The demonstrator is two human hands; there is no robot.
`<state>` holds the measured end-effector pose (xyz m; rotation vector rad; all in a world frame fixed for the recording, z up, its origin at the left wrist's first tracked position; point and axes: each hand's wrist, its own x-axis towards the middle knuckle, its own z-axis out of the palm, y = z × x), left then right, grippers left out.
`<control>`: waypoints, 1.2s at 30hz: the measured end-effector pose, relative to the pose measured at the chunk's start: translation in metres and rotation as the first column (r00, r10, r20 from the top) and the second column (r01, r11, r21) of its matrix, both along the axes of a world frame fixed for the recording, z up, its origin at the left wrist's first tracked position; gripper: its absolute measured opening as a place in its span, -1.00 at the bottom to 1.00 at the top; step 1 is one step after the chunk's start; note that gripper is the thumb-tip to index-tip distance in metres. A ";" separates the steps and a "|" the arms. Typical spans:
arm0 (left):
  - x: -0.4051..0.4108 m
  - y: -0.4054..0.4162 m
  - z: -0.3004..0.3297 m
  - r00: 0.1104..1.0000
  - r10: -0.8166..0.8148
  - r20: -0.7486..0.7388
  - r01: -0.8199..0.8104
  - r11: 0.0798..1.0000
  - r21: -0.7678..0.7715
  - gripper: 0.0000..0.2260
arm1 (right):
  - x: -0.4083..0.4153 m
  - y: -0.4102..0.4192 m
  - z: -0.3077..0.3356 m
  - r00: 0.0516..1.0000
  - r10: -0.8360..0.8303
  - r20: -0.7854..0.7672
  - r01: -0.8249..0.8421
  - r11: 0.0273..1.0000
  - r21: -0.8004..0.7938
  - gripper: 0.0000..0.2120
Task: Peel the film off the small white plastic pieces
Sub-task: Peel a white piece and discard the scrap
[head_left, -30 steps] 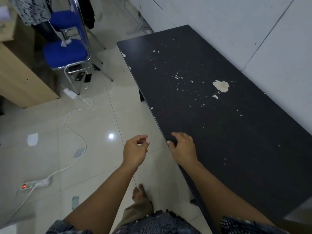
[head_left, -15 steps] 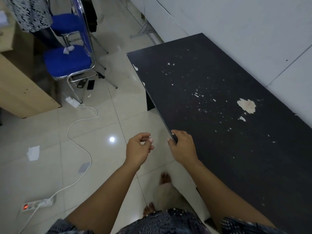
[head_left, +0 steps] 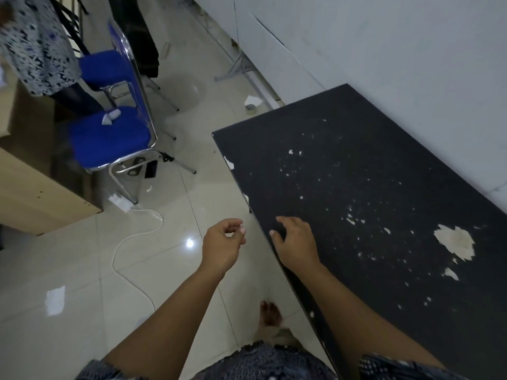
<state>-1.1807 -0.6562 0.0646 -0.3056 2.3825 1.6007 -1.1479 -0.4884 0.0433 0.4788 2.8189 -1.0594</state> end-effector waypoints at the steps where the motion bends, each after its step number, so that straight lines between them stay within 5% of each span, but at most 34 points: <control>1: -0.014 0.004 0.001 1.000 0.000 0.000 0.000 1.000 0.004 -0.86 | -0.014 0.003 0.001 1.000 -0.001 -0.001 0.001 1.000 0.007 -0.56; 22: -0.293 0.018 0.011 0.938 -0.329 0.110 0.326 0.944 0.037 -0.82 | -0.224 0.002 0.006 0.932 -0.358 0.051 0.357 0.934 0.024 -0.56; 36: -0.401 0.063 0.008 0.833 -0.458 0.310 0.354 0.872 0.337 -0.81 | -0.306 0.020 0.002 0.827 -0.563 0.017 0.562 0.827 0.021 -0.57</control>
